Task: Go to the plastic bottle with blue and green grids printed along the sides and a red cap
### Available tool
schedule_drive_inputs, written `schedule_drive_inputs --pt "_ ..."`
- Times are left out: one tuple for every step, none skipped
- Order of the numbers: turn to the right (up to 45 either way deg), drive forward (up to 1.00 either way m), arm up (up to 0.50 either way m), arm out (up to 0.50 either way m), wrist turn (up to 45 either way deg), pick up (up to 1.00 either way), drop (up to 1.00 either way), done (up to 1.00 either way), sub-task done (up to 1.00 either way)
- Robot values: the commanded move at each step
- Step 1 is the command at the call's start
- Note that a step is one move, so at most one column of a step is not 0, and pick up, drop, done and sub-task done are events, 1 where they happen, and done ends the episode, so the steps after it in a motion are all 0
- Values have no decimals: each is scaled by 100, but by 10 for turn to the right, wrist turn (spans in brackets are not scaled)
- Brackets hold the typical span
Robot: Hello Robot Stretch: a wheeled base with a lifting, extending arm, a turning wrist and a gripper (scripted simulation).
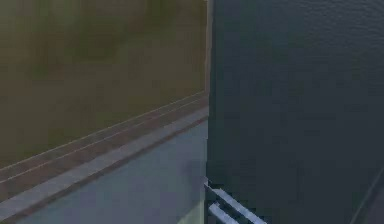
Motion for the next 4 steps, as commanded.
schedule_drive_inputs --pt "-450 0 0 0 0 0 0 0 0" --pt "-450 0 0 0 0 0 0 0 0" --pt "-420 0 0 0 0 0 0 0 0" --pt "-30 0 0 0 0 0 0 0 0"
